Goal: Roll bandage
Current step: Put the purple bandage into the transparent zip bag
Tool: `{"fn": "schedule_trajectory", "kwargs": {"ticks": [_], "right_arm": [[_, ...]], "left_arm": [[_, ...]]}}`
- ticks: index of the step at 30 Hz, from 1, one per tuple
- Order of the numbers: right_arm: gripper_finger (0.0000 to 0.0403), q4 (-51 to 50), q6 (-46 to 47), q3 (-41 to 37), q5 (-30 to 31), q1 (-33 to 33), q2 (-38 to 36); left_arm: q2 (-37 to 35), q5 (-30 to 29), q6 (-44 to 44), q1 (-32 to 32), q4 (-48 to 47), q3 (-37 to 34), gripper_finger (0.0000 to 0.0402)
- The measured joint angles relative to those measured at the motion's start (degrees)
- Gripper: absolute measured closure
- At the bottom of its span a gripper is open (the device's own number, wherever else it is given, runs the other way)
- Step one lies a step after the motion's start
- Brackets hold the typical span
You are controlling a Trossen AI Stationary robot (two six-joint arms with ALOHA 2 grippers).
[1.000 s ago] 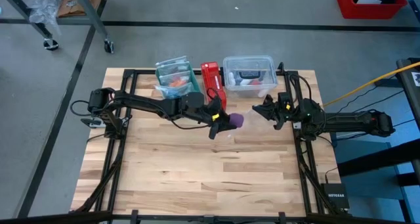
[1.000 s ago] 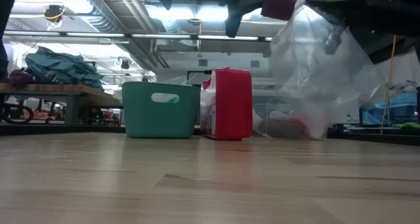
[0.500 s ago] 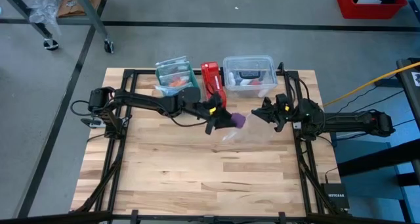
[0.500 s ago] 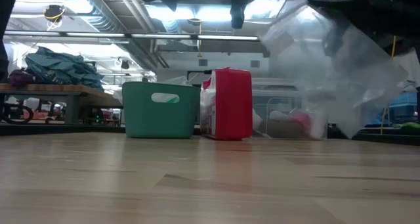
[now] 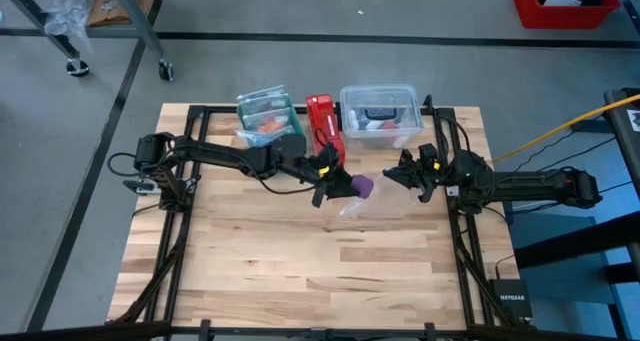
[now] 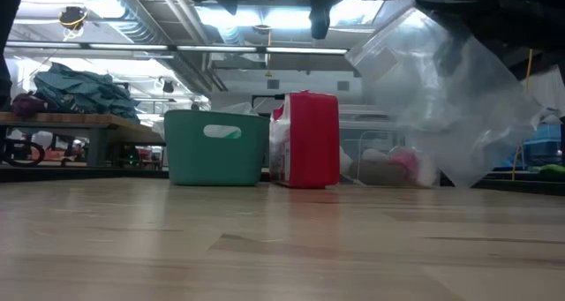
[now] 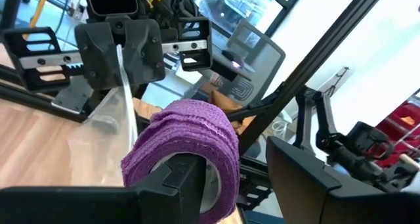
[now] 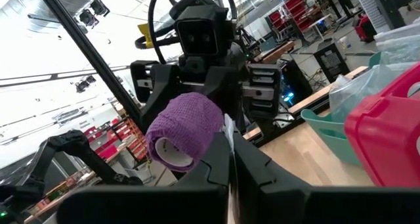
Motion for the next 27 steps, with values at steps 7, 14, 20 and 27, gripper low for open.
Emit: {"fn": "schedule_trajectory", "kwargs": {"ticks": [7, 14, 20, 27], "right_arm": [[0.0398, 0.1, 0.0, 0.0, 1.5, 0.0, 0.0], [0.0398, 2.2, 0.0, 0.0, 1.5, 0.0, 0.0], [0.0398, 2.2, 0.0, 0.0, 1.4, 0.0, 0.0], [0.0398, 2.9, 0.1, 0.0, -0.6, 0.0, 0.0]], "left_arm": [[0.0, -2.0, 2.1, 0.0, -1.5, 0.0, 0.0253], [0.0, -3.8, 4.1, 0.0, -4.4, 0.0, 0.0253], [0.0, -3.8, 4.5, 0.0, -4.5, 0.0, 0.0253], [0.0, -5.8, 5.4, 0.0, -7.6, 0.0, 0.0253]]}}
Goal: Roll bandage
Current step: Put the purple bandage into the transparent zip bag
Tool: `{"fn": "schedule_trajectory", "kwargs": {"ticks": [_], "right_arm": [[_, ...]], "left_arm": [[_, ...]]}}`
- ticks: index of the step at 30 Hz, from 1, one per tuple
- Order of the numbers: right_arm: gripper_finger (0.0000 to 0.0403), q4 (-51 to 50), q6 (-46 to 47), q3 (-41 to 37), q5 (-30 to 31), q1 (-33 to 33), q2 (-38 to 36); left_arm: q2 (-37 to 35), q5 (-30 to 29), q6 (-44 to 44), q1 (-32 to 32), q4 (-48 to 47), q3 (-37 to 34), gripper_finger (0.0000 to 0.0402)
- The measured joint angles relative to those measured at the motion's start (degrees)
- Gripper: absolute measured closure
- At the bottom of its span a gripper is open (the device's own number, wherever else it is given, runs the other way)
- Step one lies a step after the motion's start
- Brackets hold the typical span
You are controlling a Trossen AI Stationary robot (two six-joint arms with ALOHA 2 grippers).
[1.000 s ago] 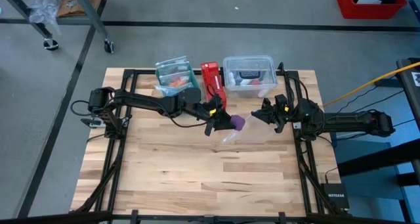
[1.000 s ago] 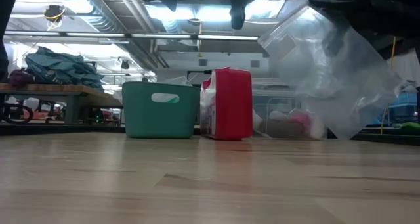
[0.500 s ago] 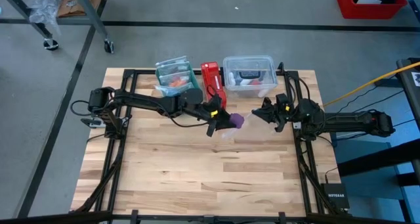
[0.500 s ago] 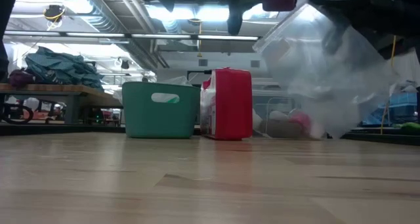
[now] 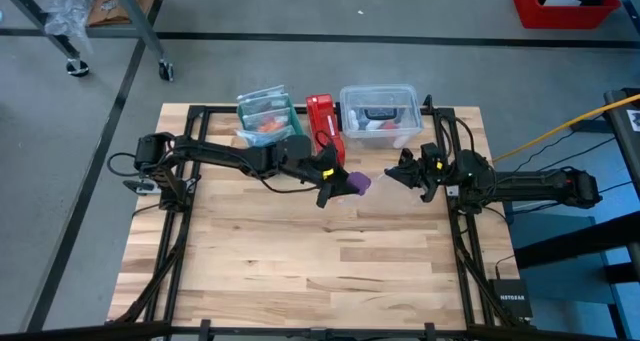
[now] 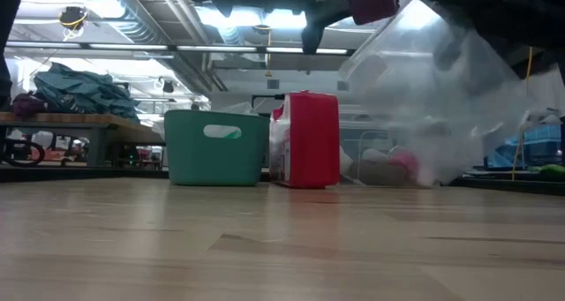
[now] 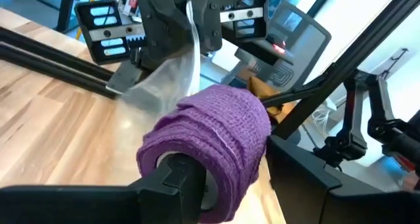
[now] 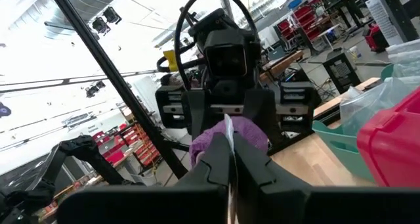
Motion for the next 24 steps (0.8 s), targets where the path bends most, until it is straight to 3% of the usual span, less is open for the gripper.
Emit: {"fn": "schedule_trajectory", "kwargs": {"ticks": [24], "right_arm": [[0.0398, 0.1, 0.0, 0.0, -3.8, 0.0, 0.0]], "left_arm": [[0.0, -4.1, 1.9, 1.0, -2.8, 0.0, 0.0253]]}}
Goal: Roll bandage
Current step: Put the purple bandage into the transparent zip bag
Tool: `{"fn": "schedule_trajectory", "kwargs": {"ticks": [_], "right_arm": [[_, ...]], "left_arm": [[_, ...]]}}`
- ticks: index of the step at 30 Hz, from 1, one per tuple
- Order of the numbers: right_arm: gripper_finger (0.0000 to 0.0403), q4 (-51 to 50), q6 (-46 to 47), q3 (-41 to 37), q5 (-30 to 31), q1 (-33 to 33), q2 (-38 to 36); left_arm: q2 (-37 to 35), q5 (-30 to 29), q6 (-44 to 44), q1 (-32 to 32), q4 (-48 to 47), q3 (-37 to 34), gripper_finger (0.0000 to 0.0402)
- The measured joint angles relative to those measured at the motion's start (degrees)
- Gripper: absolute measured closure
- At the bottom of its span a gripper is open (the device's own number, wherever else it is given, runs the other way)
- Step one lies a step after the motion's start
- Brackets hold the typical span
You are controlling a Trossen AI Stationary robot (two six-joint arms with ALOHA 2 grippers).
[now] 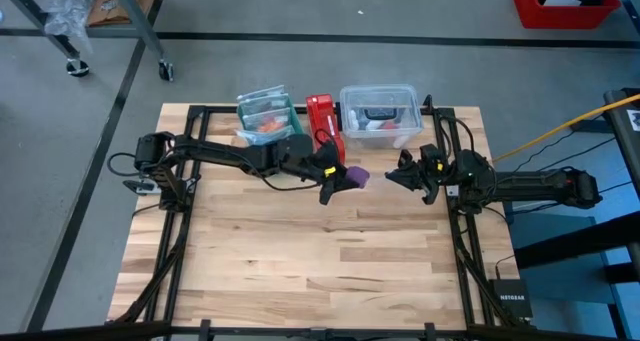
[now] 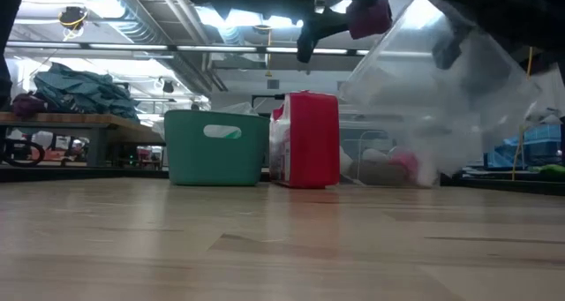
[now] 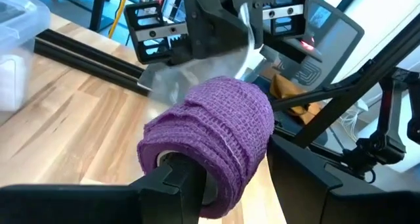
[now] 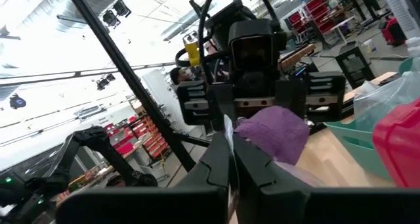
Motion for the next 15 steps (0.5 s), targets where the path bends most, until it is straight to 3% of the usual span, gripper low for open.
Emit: {"fn": "schedule_trajectory", "kwargs": {"ticks": [15], "right_arm": [[0.0398, -0.1, 0.0, 0.0, 2.8, 0.0, 0.0]], "left_arm": [[0.0, 0.1, 0.0, -1.1, -1.4, 0.0, 0.0253]]}}
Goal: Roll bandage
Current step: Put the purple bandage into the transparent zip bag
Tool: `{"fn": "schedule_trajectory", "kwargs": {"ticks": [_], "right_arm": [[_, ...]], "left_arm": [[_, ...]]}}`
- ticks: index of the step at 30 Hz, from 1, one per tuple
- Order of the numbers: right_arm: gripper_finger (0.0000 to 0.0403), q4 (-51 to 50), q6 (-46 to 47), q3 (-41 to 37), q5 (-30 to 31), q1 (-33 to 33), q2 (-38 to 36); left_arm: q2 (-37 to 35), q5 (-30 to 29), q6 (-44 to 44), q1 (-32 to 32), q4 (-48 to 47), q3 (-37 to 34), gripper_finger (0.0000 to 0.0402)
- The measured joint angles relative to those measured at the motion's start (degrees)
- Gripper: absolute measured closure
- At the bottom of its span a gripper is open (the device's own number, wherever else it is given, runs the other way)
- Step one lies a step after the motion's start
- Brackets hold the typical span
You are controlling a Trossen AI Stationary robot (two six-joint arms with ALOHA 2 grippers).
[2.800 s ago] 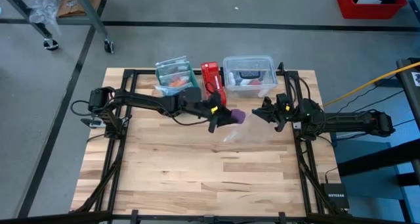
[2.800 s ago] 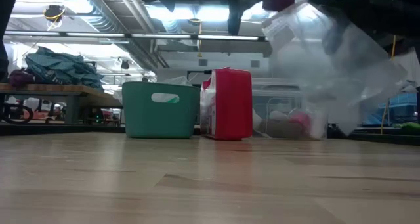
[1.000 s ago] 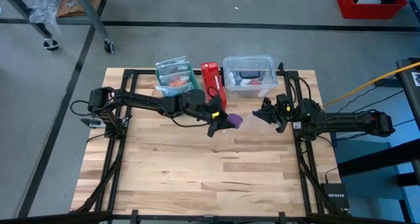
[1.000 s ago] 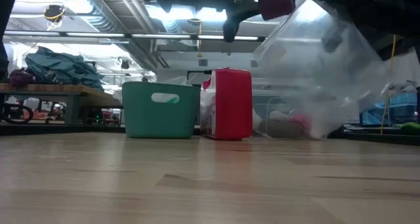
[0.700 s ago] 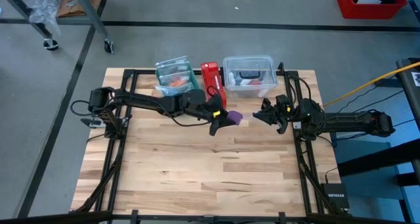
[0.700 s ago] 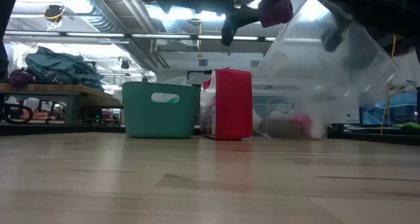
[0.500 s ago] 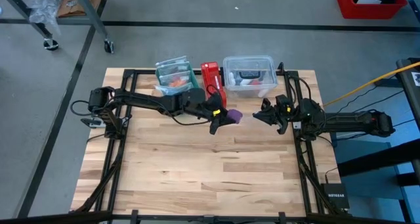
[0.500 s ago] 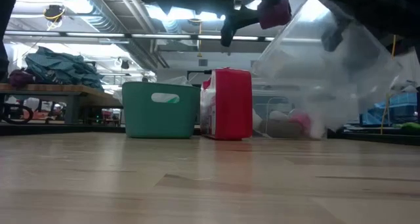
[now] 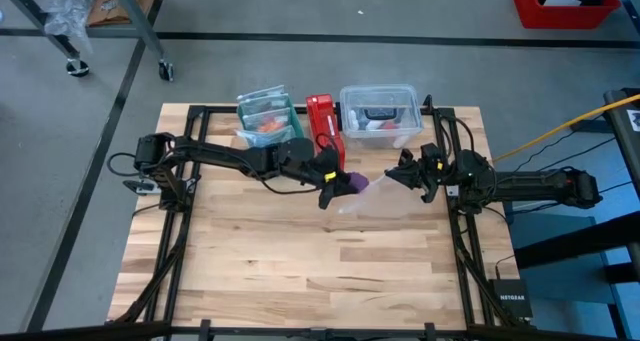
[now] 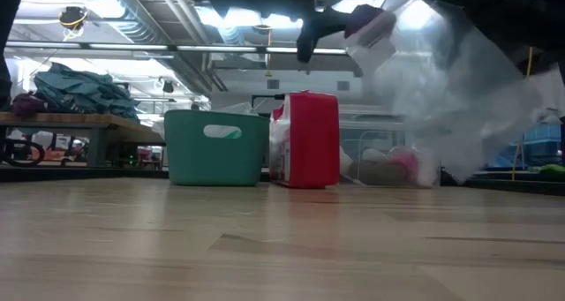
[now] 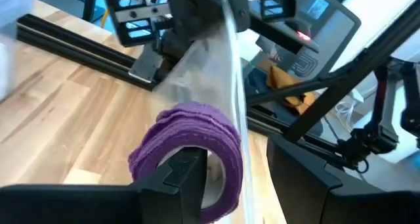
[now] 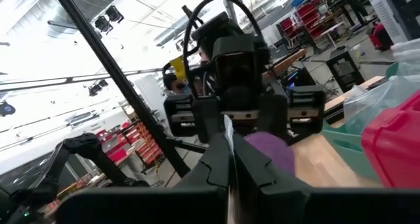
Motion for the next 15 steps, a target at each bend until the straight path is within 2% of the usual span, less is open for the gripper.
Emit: {"fn": "schedule_trajectory", "kwargs": {"ticks": [9, 15], "right_arm": [[0.0398, -3.5, 0.0, 0.0, -2.1, 0.0, 0.0], [0.0398, -4.7, 0.0, 0.0, -2.0, 0.0, 0.0]], "left_arm": [[0.0, 0.0, -0.6, 1.9, 1.0, 0.0, 0.0257], [0.0, 1.3, -0.6, 2.1, 0.9, 0.0, 0.0301]]}}
